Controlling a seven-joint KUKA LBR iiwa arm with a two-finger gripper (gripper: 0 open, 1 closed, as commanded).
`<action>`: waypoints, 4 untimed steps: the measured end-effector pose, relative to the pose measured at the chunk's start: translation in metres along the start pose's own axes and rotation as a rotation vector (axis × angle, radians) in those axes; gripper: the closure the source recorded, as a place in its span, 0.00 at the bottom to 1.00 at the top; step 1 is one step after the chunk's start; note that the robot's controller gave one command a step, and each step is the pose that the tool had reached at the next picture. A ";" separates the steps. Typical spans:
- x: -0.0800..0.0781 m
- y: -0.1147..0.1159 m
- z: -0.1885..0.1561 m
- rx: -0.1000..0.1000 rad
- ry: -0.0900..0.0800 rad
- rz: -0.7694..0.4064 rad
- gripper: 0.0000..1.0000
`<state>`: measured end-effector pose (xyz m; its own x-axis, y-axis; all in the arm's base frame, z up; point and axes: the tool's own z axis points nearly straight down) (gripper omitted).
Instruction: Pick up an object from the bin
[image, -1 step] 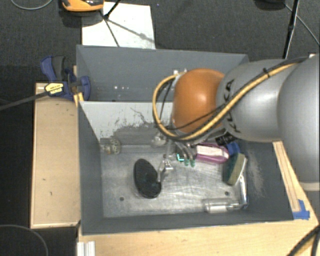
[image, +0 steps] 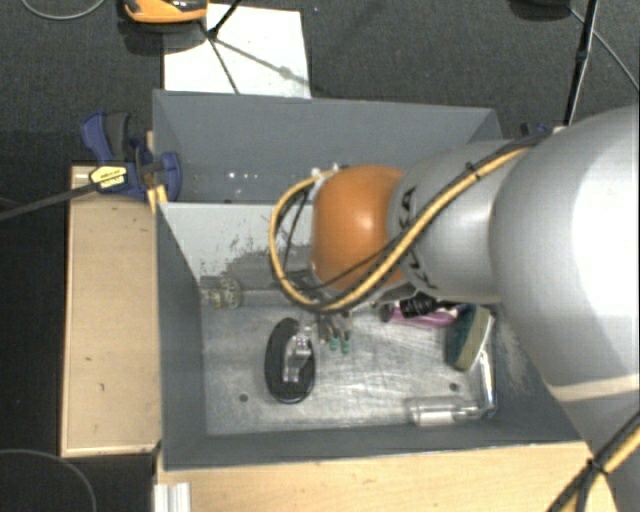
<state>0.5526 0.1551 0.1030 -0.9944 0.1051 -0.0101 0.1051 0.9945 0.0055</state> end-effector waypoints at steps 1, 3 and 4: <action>-0.010 -0.011 0.006 -0.005 0.021 0.146 0.00; -0.021 -0.019 -0.103 0.002 -0.001 0.016 1.00; -0.019 -0.019 -0.098 0.005 0.008 0.016 0.00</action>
Offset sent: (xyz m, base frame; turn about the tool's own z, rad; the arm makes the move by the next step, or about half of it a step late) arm 0.0064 -0.0195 -0.0190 0.1522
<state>0.5682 0.1334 0.2014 -0.9926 0.1214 -0.0022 0.1214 0.9926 0.0010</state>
